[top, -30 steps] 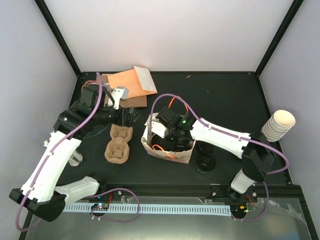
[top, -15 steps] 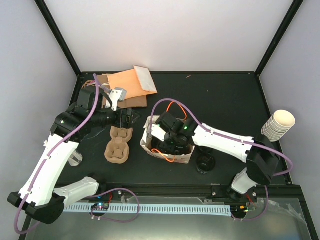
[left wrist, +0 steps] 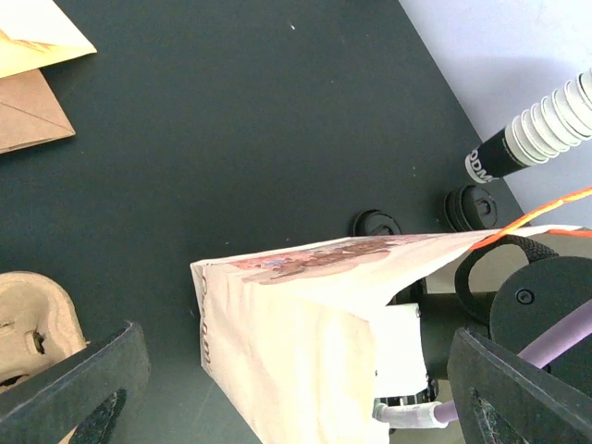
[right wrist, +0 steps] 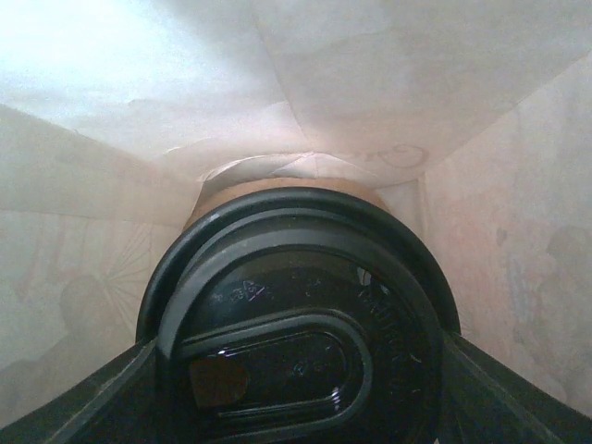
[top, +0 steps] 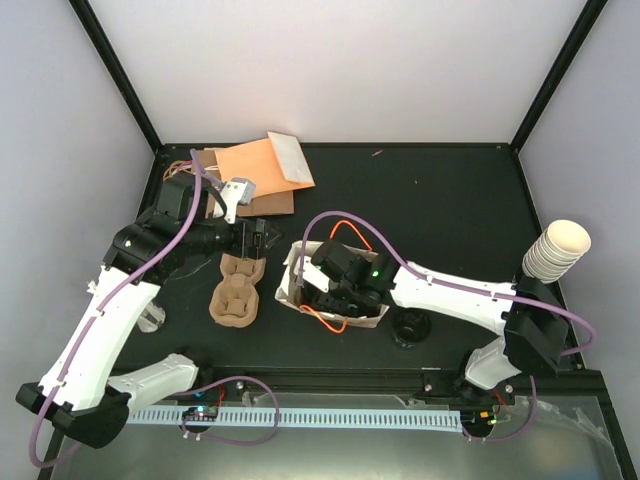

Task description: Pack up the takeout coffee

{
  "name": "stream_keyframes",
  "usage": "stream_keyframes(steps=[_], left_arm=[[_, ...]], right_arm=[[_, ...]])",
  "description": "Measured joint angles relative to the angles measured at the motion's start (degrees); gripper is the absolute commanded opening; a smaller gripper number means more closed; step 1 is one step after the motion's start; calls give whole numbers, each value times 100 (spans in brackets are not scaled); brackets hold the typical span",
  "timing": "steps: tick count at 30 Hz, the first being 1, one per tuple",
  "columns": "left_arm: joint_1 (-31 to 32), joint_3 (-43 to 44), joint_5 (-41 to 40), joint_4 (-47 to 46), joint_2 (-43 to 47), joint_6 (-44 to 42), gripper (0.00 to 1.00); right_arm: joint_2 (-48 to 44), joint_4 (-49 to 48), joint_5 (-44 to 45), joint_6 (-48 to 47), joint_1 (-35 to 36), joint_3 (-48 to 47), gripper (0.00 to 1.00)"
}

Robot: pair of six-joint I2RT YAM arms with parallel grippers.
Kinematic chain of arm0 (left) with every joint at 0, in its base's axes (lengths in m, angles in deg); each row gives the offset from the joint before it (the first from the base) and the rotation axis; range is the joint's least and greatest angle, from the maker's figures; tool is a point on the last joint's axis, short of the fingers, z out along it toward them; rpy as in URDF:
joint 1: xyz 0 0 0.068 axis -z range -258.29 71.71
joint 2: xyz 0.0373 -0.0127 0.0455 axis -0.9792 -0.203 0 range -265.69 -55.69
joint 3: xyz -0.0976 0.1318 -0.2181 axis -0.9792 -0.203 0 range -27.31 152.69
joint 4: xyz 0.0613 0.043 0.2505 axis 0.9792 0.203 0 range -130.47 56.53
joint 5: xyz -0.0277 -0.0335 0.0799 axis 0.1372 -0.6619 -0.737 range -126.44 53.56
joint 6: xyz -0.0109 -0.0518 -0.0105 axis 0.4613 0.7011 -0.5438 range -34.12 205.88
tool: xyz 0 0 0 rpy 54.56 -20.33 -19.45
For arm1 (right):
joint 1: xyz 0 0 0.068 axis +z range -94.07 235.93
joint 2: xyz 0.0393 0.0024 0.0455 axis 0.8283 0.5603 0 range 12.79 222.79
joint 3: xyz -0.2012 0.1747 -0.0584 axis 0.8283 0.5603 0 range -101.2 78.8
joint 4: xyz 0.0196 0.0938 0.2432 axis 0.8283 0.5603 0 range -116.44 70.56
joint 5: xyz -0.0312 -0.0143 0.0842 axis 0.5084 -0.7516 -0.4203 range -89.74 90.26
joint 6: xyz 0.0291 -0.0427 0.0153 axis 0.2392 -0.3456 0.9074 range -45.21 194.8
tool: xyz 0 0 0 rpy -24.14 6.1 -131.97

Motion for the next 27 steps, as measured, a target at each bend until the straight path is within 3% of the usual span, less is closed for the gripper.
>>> stream_keyframes(steps=[9, 27], left_arm=[[0, -57, 44, 0, 0, 37, 91], [0, -153, 118, 2, 44, 44, 91]], right_arm=[[-74, -262, 109, 42, 26, 181, 29], [151, -22, -487, 42, -382, -125, 30]])
